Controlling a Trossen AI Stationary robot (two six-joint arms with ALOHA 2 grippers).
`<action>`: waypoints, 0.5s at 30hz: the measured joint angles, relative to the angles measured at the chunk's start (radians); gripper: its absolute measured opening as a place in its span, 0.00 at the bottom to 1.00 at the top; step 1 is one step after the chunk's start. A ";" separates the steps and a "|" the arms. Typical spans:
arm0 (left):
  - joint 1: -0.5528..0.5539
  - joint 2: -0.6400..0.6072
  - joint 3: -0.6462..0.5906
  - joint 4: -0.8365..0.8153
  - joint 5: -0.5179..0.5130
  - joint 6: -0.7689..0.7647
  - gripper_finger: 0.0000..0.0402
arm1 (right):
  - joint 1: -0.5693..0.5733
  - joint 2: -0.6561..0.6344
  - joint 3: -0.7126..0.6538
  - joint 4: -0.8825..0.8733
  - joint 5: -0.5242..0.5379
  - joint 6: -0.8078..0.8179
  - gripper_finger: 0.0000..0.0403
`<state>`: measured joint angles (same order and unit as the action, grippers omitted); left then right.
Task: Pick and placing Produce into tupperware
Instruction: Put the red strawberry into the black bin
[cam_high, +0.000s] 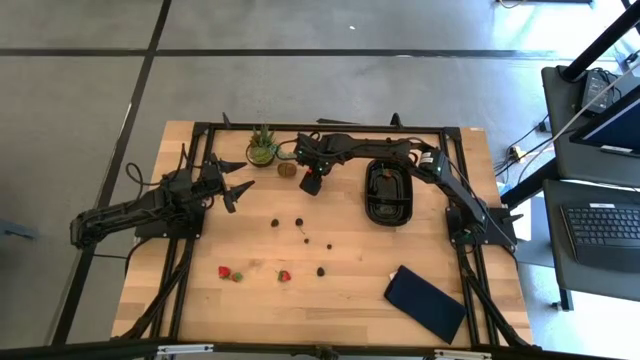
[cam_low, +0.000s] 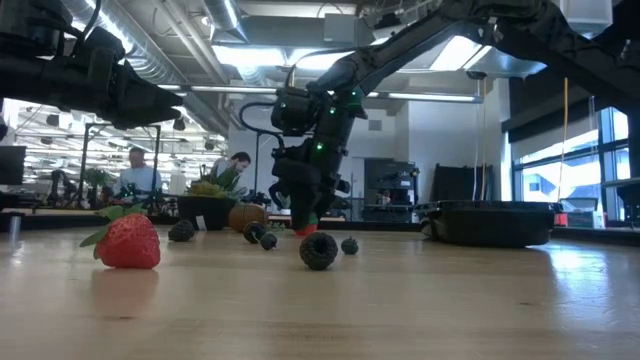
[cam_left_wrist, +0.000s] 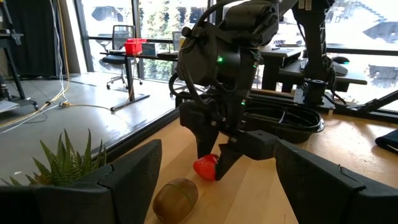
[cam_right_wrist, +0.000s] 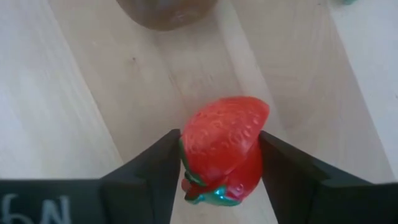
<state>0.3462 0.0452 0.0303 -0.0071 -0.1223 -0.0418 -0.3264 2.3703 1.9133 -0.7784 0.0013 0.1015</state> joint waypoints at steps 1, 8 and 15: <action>0.000 0.000 0.000 0.000 0.000 0.000 0.75 | 0.000 0.000 0.000 -0.004 -0.001 0.000 0.48; 0.000 0.000 0.000 0.000 0.000 0.000 0.75 | 0.000 -0.005 0.010 -0.061 -0.003 0.000 0.48; 0.000 0.000 0.000 0.000 0.000 0.000 0.75 | 0.000 -0.031 0.150 -0.343 -0.004 0.045 0.48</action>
<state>0.3465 0.0452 0.0304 -0.0071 -0.1223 -0.0418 -0.3261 2.3397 2.0628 -1.1211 -0.0024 0.1462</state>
